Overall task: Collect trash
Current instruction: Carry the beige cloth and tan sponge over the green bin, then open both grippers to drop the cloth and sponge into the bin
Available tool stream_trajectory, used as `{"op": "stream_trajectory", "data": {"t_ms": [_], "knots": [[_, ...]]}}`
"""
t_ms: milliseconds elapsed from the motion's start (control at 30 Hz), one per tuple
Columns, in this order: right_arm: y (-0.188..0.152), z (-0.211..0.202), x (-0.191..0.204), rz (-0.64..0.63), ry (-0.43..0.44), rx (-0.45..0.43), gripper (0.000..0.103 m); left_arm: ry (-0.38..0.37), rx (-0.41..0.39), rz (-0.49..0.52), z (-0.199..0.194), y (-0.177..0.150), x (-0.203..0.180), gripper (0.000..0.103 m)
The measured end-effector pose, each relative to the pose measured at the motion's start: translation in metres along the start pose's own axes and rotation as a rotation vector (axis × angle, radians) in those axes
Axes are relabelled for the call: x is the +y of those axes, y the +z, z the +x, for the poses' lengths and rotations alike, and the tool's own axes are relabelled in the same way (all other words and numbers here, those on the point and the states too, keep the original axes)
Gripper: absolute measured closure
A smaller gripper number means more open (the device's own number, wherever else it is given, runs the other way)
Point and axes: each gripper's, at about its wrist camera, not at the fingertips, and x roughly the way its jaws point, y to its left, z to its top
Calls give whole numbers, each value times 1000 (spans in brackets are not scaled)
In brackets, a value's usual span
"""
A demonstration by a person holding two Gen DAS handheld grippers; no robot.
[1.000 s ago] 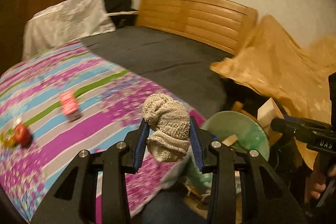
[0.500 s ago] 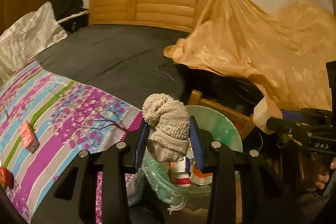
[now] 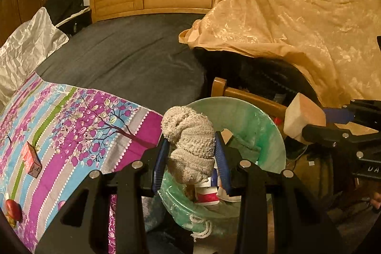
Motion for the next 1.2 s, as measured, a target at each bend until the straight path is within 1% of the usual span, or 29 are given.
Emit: {"op": "stream_trajectory", "data": {"t_ms": [167,567,1033,1067,1100,1133,1167,1200], "knots": [[3,8,5,-22,3,6,62,3,3,7,1,0,-1,67],[7,13,5,-28,1,10,62,2,9,5,9,0,-2,67],[20,24,4,-47,6,4,62,-1,11,4,11,0,-1,66],[21,25,4,-49,7,1,60,-1,11,8,11,0,-1,66],[21,27,4,-50,9,0,56,4,14,8,13,0,-1,62],[22,28,4,-46,6,0,51,5,19,5,15,0,-2,61],[23,29,3,-43,3,0,45,6,22,3,17,1,-2,60],[23,31,1,-32,2,-2,44,13,23,-1,18,0,-1,57]]}}
